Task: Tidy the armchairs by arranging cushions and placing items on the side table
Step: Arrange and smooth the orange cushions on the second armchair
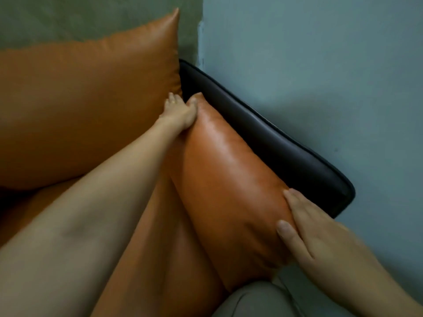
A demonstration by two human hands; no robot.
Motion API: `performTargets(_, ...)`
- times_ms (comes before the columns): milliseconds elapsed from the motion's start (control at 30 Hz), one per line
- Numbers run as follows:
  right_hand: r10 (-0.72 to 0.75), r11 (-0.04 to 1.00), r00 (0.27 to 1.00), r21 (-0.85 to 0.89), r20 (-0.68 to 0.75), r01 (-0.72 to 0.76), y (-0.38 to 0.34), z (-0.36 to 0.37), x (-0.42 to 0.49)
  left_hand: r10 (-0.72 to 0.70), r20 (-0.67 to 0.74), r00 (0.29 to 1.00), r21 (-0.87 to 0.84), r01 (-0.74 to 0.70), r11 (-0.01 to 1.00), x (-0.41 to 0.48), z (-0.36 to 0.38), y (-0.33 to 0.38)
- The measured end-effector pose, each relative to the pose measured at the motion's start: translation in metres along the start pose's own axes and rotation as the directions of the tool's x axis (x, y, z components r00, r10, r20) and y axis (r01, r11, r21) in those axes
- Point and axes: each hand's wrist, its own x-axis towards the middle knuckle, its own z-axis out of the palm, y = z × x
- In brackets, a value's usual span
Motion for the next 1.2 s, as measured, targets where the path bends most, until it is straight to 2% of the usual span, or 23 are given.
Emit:
performTargets(67, 0.052, 0.998, 0.996, -0.039, -0.074, -0.055, 0.009, 0.002, -0.02, 0.085, -0.144, 0.986, -0.047, -0.093, 0.995, -0.031, -0.007, -0.009)
performTargets(133, 0.012, 1.0, 0.966, 0.002, -0.259, -0.012, 0.006, -0.002, -0.013, 0.338, -0.226, 0.914, -0.017, -0.351, 0.936, -0.074, -0.002, -0.003)
performTargets(200, -0.051, 0.997, 0.918, 0.041, -0.392, 0.073, -0.009, -0.006, 0.01, 0.58, -0.106, 0.808, 0.092, -0.573, 0.815, -0.109, 0.017, 0.012)
performTargets(267, -0.094, 0.993, 0.919, 0.025, -0.383, 0.112, -0.026, -0.001, 0.037, 0.639, 0.026, 0.769, 0.162, -0.634, 0.756, -0.127, 0.038, 0.019)
performTargets(333, -0.045, 0.999, 0.921, -0.028, -0.387, 0.037, -0.035, 0.017, 0.046, 0.572, 0.001, 0.82, 0.137, -0.567, 0.812, -0.125, 0.041, 0.014)
performTargets(400, 0.024, 0.999, 0.886, -0.026, -0.464, -0.04, -0.03, 0.036, 0.033, 0.453, -0.015, 0.891, 0.079, -0.451, 0.889, -0.114, 0.035, -0.001)
performTargets(500, 0.024, 1.0, 0.819, 0.011, -0.573, -0.022, -0.013, 0.058, 0.004, 0.326, 0.027, 0.945, 0.002, -0.326, 0.945, -0.116, 0.03, -0.021)
performTargets(567, 0.011, 0.998, 0.789, 0.058, -0.614, 0.031, -0.002, 0.069, -0.008, 0.298, 0.006, 0.954, -0.089, -0.296, 0.951, -0.139, 0.042, -0.033)
performTargets(733, -0.114, 0.989, 0.757, -0.001, -0.643, 0.148, 0.014, 0.058, -0.005, 0.297, -0.169, 0.94, -0.376, -0.341, 0.862, -0.232, 0.108, -0.066)
performTargets(800, -0.156, 0.984, 0.759, -0.034, -0.633, 0.173, 0.02, 0.045, -0.002, 0.217, -0.198, 0.956, -0.512, -0.29, 0.809, -0.269, 0.136, -0.067)
performTargets(900, -0.145, 0.988, 0.746, -0.056, -0.65, 0.142, 0.016, 0.044, 0.004, 0.045, -0.121, 0.992, -0.703, -0.118, 0.701, -0.317, 0.167, -0.051)
performTargets(1067, -0.159, 0.987, 0.711, -0.106, -0.685, 0.119, 0.007, 0.063, 0.014, -0.082, -0.188, 0.979, -0.801, -0.105, 0.589, -0.339, 0.19, -0.017)
performTargets(1200, -0.227, 0.974, 0.625, -0.162, -0.747, 0.161, 0.012, 0.073, 0.027, -0.123, -0.241, 0.963, -0.792, -0.122, 0.598, -0.328, 0.197, -0.012)
